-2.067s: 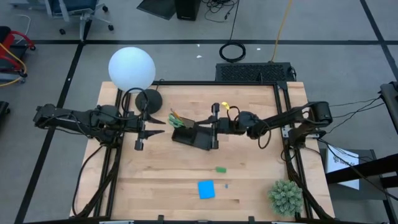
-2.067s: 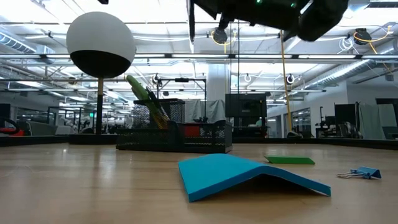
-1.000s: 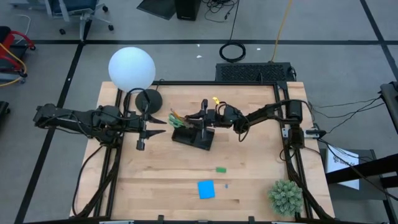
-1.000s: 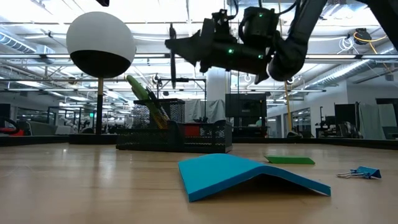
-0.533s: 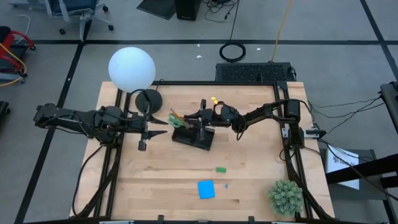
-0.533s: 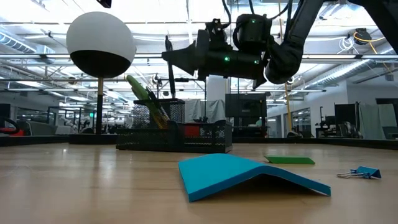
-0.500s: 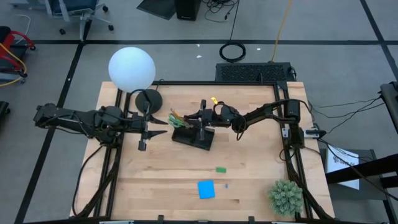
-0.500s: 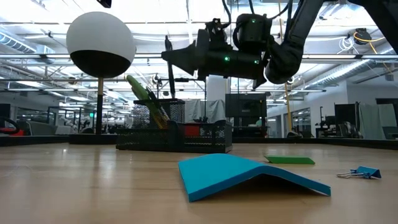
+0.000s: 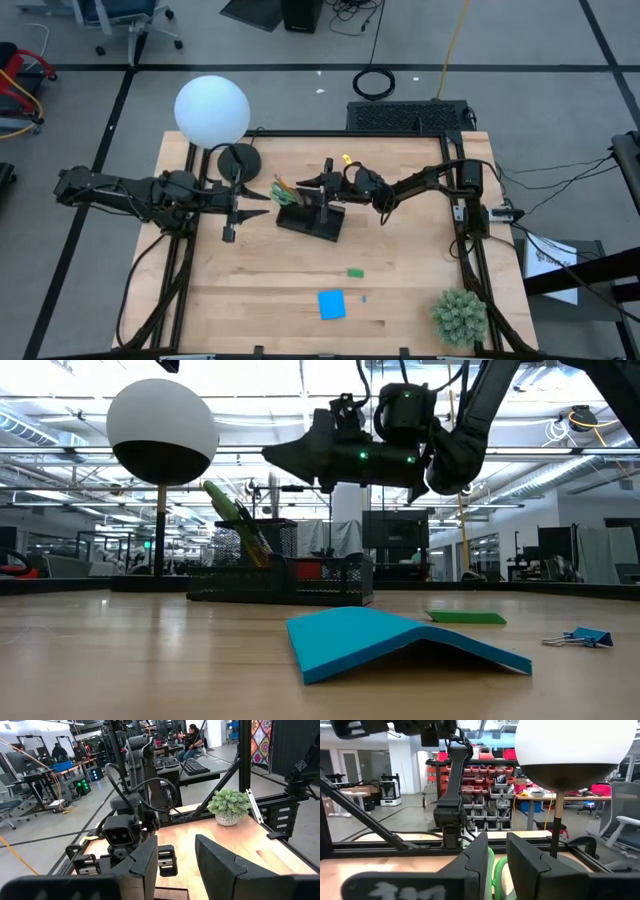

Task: Pick and place office supplies into organizer
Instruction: Adjust the black pen in the desk organizer

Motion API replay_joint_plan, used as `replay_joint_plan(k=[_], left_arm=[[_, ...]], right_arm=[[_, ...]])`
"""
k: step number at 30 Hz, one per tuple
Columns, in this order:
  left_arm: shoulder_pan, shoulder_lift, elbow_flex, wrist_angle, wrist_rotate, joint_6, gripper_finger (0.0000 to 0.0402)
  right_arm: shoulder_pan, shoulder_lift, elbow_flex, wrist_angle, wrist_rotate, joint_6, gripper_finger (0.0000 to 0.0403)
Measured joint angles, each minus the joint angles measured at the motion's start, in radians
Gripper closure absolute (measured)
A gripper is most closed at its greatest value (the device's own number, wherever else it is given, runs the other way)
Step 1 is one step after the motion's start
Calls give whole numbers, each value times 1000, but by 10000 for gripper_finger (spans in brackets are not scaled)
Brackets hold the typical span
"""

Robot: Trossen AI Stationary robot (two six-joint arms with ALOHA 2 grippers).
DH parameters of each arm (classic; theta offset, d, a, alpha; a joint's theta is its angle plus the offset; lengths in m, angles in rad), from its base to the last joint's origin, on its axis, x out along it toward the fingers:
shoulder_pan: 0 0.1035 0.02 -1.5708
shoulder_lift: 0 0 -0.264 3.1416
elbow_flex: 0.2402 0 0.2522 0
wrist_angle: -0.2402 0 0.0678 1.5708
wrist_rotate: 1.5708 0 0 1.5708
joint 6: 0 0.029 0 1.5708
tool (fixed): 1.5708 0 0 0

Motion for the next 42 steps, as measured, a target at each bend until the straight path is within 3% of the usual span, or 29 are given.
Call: replay_joint_plan(k=[15, 24, 42], left_arm=[[0, 0, 0, -1, 0, -3, 270], [0, 0, 0, -2, 0, -3, 270], [0, 0, 0, -3, 1, -4, 270]], right_arm=[[0, 0, 1, -76, -3, -31, 336], [46, 0, 205, -584, -5, -211, 336], [52, 0, 225, -671, 102, -217, 336]])
